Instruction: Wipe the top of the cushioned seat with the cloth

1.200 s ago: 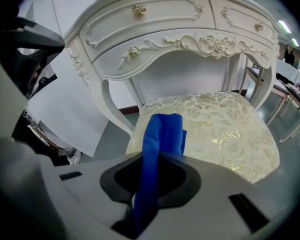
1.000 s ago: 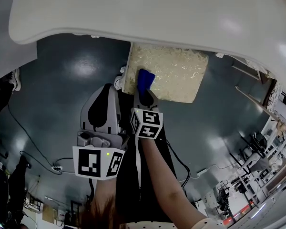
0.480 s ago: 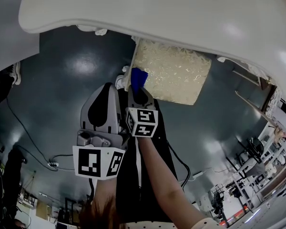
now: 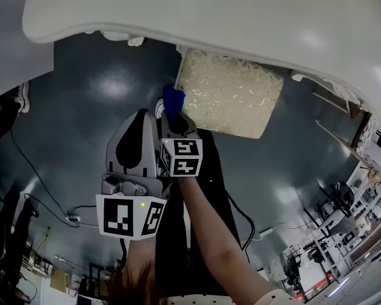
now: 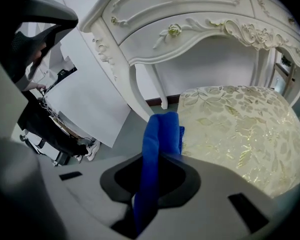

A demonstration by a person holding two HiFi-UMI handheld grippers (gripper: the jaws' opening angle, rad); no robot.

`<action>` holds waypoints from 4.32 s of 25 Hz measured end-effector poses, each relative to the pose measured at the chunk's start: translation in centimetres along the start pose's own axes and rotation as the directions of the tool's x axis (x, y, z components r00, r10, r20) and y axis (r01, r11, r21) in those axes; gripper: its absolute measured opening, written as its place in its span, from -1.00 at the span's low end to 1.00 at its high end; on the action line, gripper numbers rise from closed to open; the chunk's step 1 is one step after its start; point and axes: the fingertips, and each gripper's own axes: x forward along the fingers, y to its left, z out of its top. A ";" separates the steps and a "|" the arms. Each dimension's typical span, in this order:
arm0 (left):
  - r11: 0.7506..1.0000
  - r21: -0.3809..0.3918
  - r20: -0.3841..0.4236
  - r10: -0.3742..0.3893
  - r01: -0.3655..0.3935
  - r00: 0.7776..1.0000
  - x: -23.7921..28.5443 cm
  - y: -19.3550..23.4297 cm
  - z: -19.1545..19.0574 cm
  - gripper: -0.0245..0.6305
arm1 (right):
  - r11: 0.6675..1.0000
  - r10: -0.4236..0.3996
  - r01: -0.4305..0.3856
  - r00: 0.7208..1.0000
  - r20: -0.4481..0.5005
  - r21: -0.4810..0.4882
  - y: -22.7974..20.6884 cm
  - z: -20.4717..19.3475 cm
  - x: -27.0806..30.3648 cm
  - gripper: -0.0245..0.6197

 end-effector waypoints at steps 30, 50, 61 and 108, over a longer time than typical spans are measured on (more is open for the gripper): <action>0.999 0.012 0.006 0.052 -0.052 0.999 -2.3 0.7 -0.9 -0.93 | 0.998 0.008 -0.010 0.999 -0.046 -0.055 0.8 -0.2 2.1 -0.73; 0.999 0.013 0.106 -0.042 0.041 0.993 -2.2 -10.0 4.5 -0.93 | 0.995 0.061 -0.074 0.980 0.191 0.063 -3.6 6.0 -16.6 -0.73; 0.940 0.136 0.204 -0.334 0.312 0.920 -6.4 -27.5 13.7 -0.93 | 1.000 -0.015 0.011 0.912 0.409 0.012 -8.4 16.6 -35.7 -0.73; 0.727 0.496 0.098 -0.590 0.474 0.801 -19.3 -40.0 15.2 -0.93 | 0.993 0.103 -0.035 0.711 0.696 -0.111 -5.1 21.2 -55.4 -0.73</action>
